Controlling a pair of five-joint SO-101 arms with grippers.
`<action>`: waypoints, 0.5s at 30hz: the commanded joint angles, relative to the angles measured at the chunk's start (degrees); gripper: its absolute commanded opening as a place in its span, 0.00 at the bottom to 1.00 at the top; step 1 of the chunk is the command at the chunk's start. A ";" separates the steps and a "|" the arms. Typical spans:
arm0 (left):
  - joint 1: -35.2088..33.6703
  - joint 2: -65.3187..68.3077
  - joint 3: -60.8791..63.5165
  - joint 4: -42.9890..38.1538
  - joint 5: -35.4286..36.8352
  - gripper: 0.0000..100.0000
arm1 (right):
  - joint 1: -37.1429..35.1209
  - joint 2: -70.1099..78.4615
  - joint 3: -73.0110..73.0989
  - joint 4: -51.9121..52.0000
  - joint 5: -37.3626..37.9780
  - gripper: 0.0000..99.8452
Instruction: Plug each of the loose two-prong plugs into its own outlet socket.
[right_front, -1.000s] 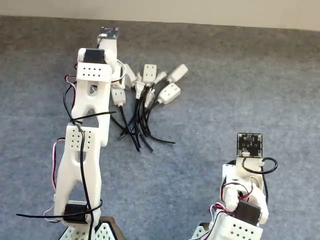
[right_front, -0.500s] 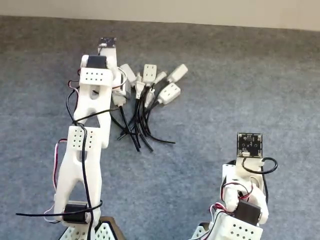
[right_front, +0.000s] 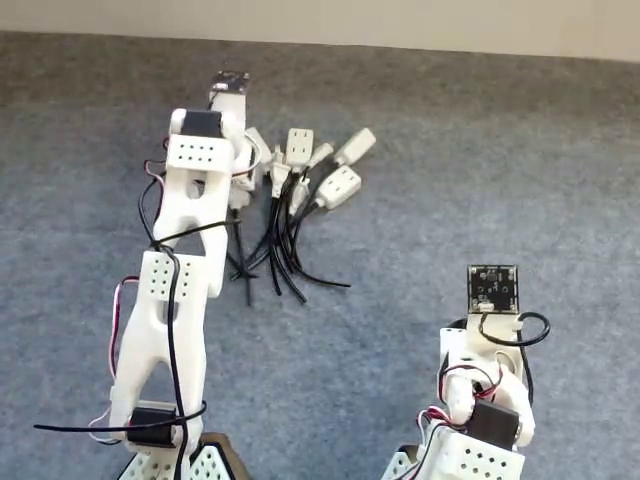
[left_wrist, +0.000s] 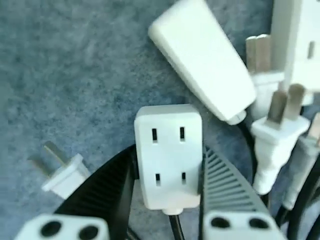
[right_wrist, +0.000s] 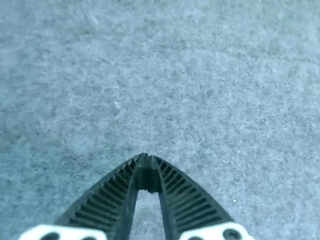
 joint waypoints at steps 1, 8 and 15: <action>-1.27 -7.52 -1.10 3.69 -3.60 0.03 | -0.84 -0.22 6.46 -0.22 0.62 0.01; -0.40 -21.85 4.44 4.66 -9.32 0.02 | -0.84 -0.22 6.46 -0.22 0.62 0.01; 9.01 -49.10 41.71 4.57 -29.27 0.00 | -0.92 -0.22 6.46 -0.22 0.62 0.01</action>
